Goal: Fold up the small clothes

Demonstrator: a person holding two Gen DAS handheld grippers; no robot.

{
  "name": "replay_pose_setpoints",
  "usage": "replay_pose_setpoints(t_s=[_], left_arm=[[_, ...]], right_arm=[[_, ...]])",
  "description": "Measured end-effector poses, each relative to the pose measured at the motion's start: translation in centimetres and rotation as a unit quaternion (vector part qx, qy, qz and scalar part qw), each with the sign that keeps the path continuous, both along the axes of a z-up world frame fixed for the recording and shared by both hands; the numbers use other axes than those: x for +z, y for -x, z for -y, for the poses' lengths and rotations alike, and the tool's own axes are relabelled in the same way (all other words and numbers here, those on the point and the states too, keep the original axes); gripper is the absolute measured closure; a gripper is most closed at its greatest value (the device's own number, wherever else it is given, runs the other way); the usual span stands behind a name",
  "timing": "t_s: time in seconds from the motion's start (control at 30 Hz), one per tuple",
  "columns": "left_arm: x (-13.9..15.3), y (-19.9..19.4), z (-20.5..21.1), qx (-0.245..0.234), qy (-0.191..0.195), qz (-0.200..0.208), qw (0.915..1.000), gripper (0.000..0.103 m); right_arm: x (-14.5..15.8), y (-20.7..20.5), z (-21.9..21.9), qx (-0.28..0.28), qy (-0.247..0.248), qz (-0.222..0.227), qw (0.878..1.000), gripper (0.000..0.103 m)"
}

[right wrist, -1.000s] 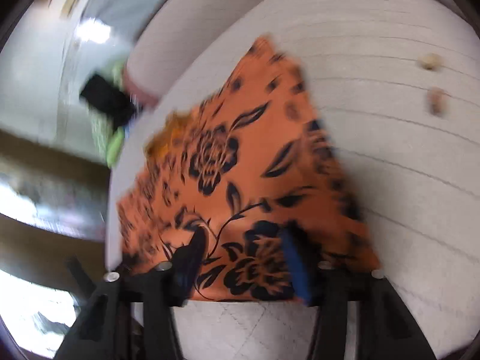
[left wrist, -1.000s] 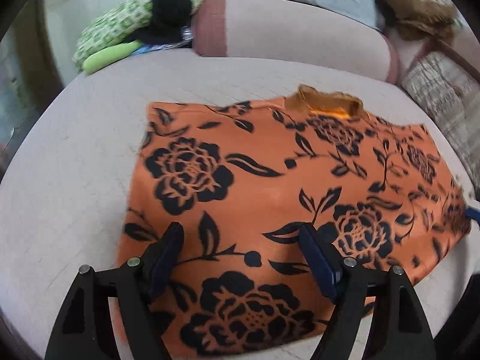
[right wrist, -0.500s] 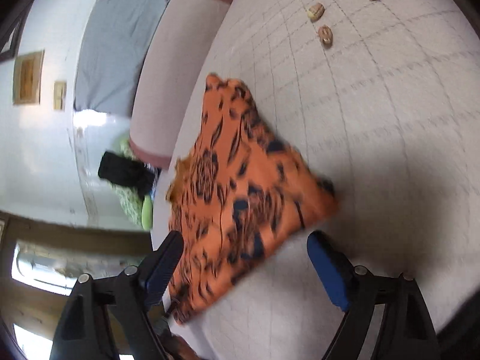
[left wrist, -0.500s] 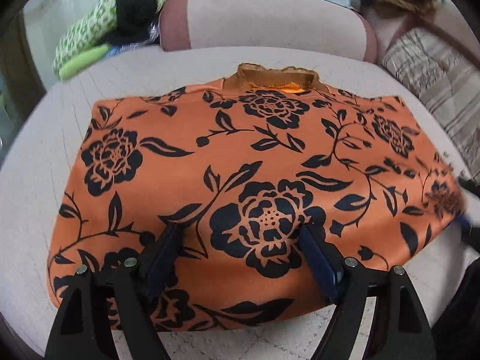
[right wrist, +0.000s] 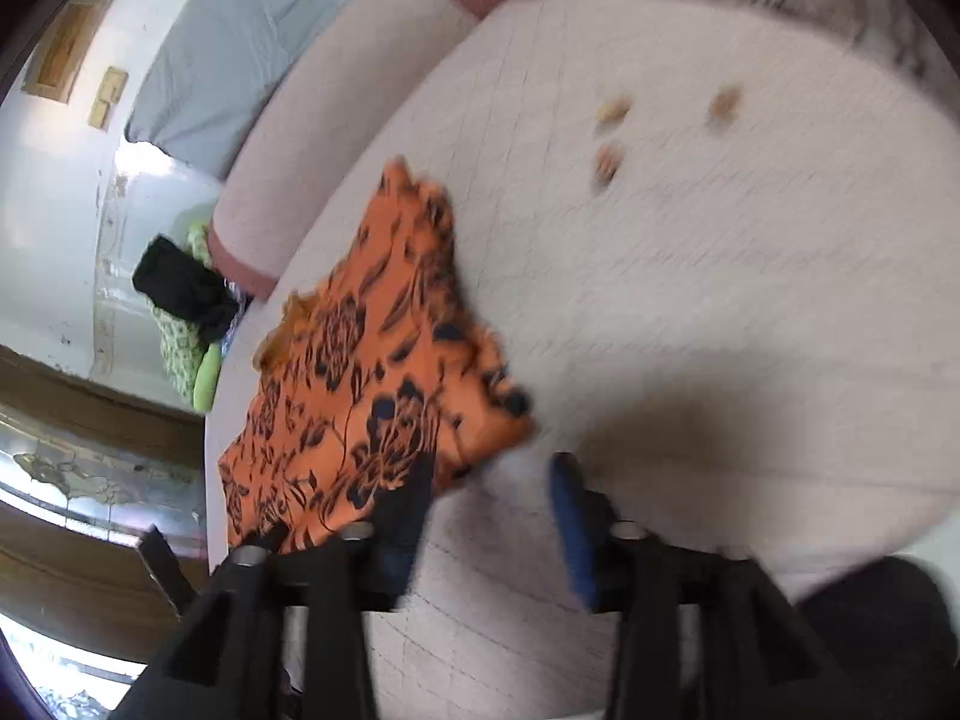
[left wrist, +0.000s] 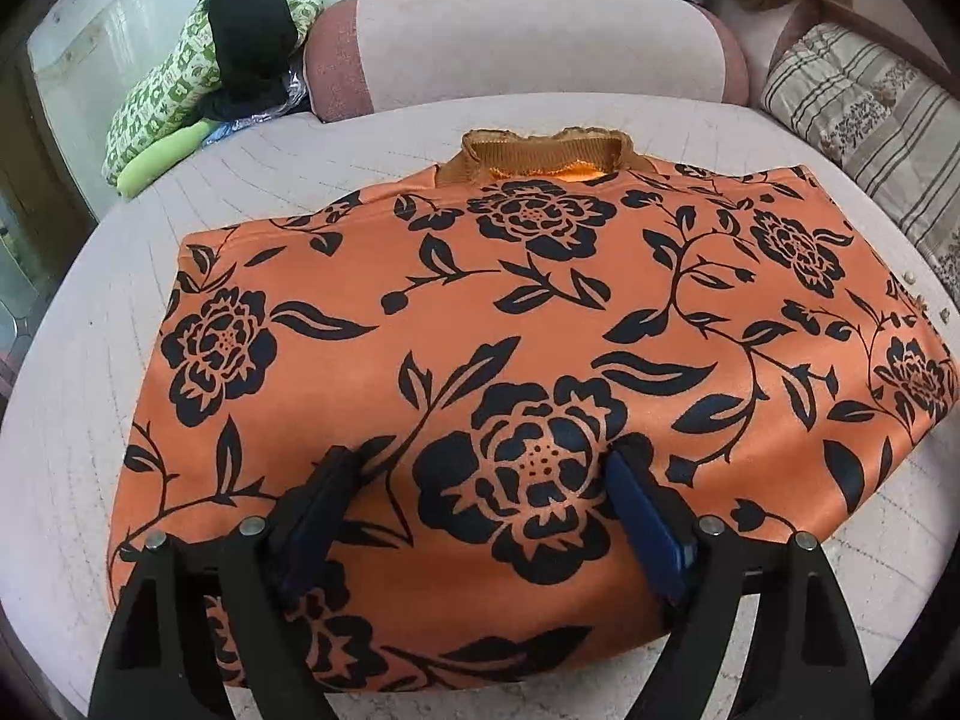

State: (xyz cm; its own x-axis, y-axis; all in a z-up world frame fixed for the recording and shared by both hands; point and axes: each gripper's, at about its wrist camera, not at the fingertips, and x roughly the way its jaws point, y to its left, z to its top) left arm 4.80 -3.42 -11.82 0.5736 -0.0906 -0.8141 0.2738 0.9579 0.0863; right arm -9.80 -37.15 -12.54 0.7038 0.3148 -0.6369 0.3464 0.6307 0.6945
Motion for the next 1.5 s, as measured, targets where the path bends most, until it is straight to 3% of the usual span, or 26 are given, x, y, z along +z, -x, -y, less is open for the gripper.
replay_pose_setpoints(t_s=[0.07,0.1,0.17,0.23,0.3,0.37,0.4,0.47,0.57,0.6,0.63,0.7,0.8,0.87,0.93,0.97,1.0,1.07,1.17,1.2,1.23,1.27,1.3,1.4,1.47,1.5], left_arm=[[0.0,0.2,0.0,0.0,-0.001,0.0,1.0,0.017],[0.0,0.1,0.1,-0.001,-0.001,0.0,1.0,0.017],[0.0,-0.2,0.0,-0.002,0.001,0.0,1.0,0.017],[0.1,0.1,-0.3,-0.003,0.005,-0.002,1.0,0.017],[0.0,0.2,-0.3,-0.003,0.006,0.0,1.0,0.017],[0.0,0.2,-0.3,-0.004,0.006,0.003,1.0,0.016],[0.1,0.2,-0.3,-0.005,0.007,0.003,1.0,0.016],[0.1,0.2,-0.4,-0.009,0.011,0.003,0.9999,0.015],[-0.1,0.2,-0.4,-0.015,0.013,0.007,0.9998,0.012],[-0.1,0.1,-0.3,-0.014,0.013,0.007,0.9998,0.012],[0.0,0.0,-0.3,-0.013,0.015,0.003,0.9998,0.012],[0.6,-0.1,-0.7,-0.019,0.029,-0.008,0.9994,0.012],[2.2,0.0,-2.9,0.009,0.077,-0.003,0.997,0.012],[3.4,0.6,-5.0,0.04,0.101,0.007,0.994,0.012],[4.3,1.5,-7.2,0.065,0.122,0.014,0.9903,0.012],[4.6,2.1,-8.3,0.077,0.133,0.015,0.988,0.012],[4.7,2.6,-9.4,0.084,0.145,0.013,0.9858,0.012],[4.7,3.4,-11.0,0.094,0.159,0.001,0.9829,0.012],[3.3,4.0,-14.2,0.122,0.199,-0.034,0.9717,0.012],[2.7,3.9,-14.9,0.128,0.206,-0.046,0.9691,0.015],[2.2,3.9,-15.7,0.131,0.214,-0.051,0.9667,0.036],[2.0,3.8,-16.5,0.151,0.199,-0.06,0.9664,0.074],[2.0,3.7,-17.1,0.169,0.193,-0.068,0.9641,0.096],[1.9,3.6,-19.4,0.198,0.229,-0.088,0.9489,0.101],[2.7,3.5,-19.7,0.194,0.23,-0.087,0.9497,0.098],[3.4,3.3,-19.7,0.191,0.229,-0.08,0.9512,0.078]], right_arm=[[2.6,-1.7,0.9,0.011,0.016,0.024,1.0,0.035],[3.6,-3.3,1.1,0.031,0.022,0.036,0.999,0.027],[4.7,-8.2,0.9,0.077,0.033,0.033,0.996,0.025],[4.1,-14.7,0.6,0.128,0.044,0.001,0.991,0.025],[3.1,-18.4,0.5,0.129,0.073,-0.02,0.989,0.025],[1.0,-22.4,0.1,0.16,0.064,-0.058,0.983,0.025],[-0.3,-23.3,0.1,0.163,0.047,-0.073,0.983,0.039],[-0.6,-23.6,-0.6,0.172,0.064,-0.078,0.98,0.079],[1.6,-22.9,-1.1,0.14,0.143,-0.057,0.978,0.088],[1.3,-23.0,-0.6,0.121,0.144,-0.063,0.98,0.088],[-0.1,-23.0,0.4,0.107,0.116,-0.08,0.984,0.087],[-1.3,-22.6,1.7,0.091,0.064,-0.079,0.991,0.076],[2.0,-20.7,1.2,0.064,0.147,-0.071,0.985,0.071],[5.2,-19.1,0.0,0.064,0.177,-0.031,0.982,0.071],[7.7,-17.4,-2.3,0.096,0.173,0.009,0.98,0.071],[8.2,-16.8,-3.5,0.119,0.166,0.017,0.979,0.065],[8.3,-16.3,-5.0,0.147,0.158,0.019,0.976,0.047],[7.6,-15.5,-7.8,0.201,0.149,0.018,0.968,0.03],[3.6,-15.6,-10.7,0.245,0.156,-0.032,0.956,0.03],[1.7,-15.9,-10.7,0.243,0.148,-0.06,0.957,0.03],[0.3,-15.9,-10.3,0.232,0.138,-0.067,0.96,0.03],[0.5,-15.6,-10.0,0.221,0.138,-0.048,0.964,0.03],[0.7,-15.5,-9.7,0.219,0.138,-0.047,0.965,0.03],[0.6,-15.3,-9.0,0.225,0.141,-0.052,0.963,0.03],[0.7,-15.1,-8.3,0.225,0.134,-0.052,0.964,0.03],[0.7,-15.4,-8.8,0.224,0.132,-0.052,0.964,0.03]])
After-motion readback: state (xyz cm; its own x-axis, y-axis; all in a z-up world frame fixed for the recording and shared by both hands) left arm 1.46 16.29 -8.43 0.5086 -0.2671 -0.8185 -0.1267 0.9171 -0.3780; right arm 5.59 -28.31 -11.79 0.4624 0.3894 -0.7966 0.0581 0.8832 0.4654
